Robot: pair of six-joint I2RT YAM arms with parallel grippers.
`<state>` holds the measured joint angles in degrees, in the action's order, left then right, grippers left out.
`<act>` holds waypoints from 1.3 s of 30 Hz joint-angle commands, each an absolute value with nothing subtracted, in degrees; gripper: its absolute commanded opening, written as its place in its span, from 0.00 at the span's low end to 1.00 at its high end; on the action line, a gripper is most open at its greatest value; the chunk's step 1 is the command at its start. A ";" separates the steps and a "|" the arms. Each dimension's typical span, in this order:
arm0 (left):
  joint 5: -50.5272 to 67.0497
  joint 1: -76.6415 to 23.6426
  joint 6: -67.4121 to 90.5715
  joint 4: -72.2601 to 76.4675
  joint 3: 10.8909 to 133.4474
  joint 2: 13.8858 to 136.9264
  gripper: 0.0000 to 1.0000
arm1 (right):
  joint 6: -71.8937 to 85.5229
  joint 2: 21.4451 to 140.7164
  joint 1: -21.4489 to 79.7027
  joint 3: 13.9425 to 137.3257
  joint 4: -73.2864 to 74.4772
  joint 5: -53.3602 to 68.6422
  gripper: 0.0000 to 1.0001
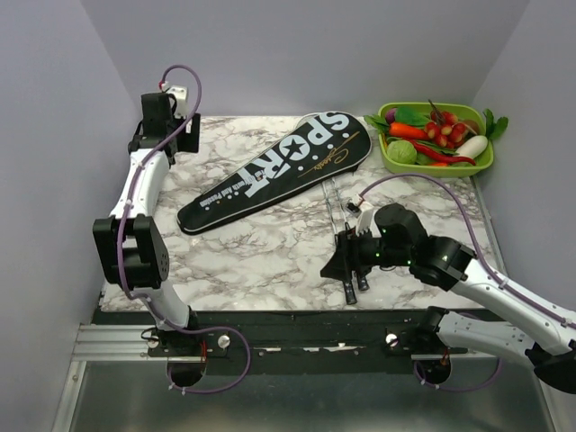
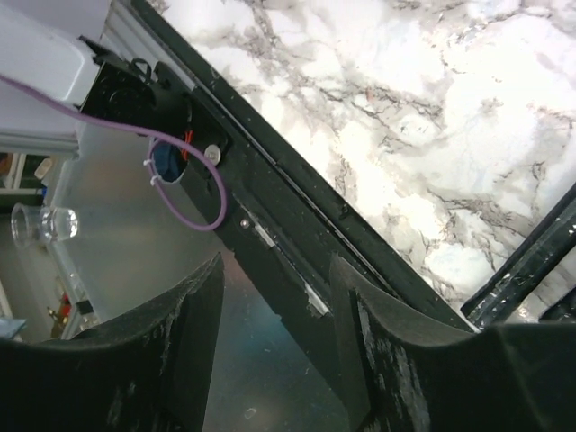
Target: Pack up the badminton gear
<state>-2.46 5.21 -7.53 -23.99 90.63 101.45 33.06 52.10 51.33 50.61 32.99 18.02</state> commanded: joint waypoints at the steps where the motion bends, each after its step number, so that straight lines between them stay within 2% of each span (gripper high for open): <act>1: 0.54 -3.39 -9.40 -22.06 85.88 94.84 0.99 | 33.05 51.77 51.50 52.73 33.75 11.52 0.61; 10: -3.79 -19.07 -11.52 -19.34 74.01 90.44 0.99 | 32.25 45.28 51.33 56.51 47.45 -2.10 0.75; 14: -2.11 -23.63 -11.42 -15.74 67.43 90.62 0.99 | 34.27 41.93 51.42 55.64 50.71 -0.80 0.76; 19: -5.87 -30.49 -14.85 -14.41 63.99 92.46 0.98 | 37.35 36.31 51.33 52.13 51.59 -0.26 0.76; 28: -10.90 -32.34 -18.80 -16.00 63.55 96.33 0.90 | 41.75 32.87 51.33 46.76 47.99 4.04 0.75; 35: -12.48 -30.41 -19.51 -16.26 65.39 100.54 0.74 | 42.80 32.96 51.42 44.65 45.79 6.32 0.74; 39: -10.46 -28.83 -18.90 -15.47 64.16 101.60 0.71 | 42.72 33.31 51.42 44.12 45.26 6.33 0.73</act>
